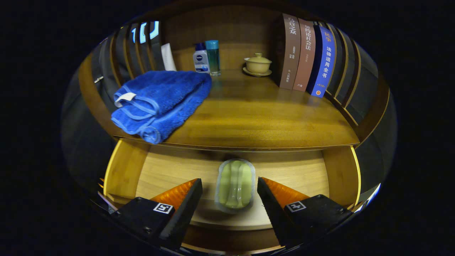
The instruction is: Pull open the drawer, take out the items inside it, and place them on the countertop above the cabinet.
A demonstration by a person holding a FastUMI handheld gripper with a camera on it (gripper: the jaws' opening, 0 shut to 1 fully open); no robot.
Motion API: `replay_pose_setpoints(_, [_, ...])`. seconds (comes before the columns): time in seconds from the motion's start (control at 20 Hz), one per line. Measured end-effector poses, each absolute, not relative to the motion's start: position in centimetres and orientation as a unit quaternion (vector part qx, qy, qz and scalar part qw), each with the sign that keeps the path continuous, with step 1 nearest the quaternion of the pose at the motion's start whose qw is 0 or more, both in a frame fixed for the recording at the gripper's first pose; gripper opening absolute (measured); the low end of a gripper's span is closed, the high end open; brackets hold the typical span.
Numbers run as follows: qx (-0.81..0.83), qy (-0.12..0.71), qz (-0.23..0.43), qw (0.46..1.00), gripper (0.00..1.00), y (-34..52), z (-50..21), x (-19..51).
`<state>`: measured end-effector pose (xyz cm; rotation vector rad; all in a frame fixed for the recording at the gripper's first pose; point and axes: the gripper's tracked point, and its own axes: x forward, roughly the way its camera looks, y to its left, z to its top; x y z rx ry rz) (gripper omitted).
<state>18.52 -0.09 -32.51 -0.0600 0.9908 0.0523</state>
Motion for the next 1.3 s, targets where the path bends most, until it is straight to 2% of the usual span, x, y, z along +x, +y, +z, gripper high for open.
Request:
replay_pose_setpoints(0.15, [-0.031,0.502,0.013,0.864,0.96,-0.8,-34.2,18.5])
replay_pose_setpoints(0.5, [-0.011,0.529,-0.025,0.848,0.25,-1.8,-37.1,18.0])
replay_pose_setpoints(0.9, [0.006,0.527,-0.001,0.85,0.25,-1.0,-34.6,16.9])
replay_pose_setpoints(1.3, [0.028,0.51,0.033,0.859,0.25,-0.6,-27.0,15.4])
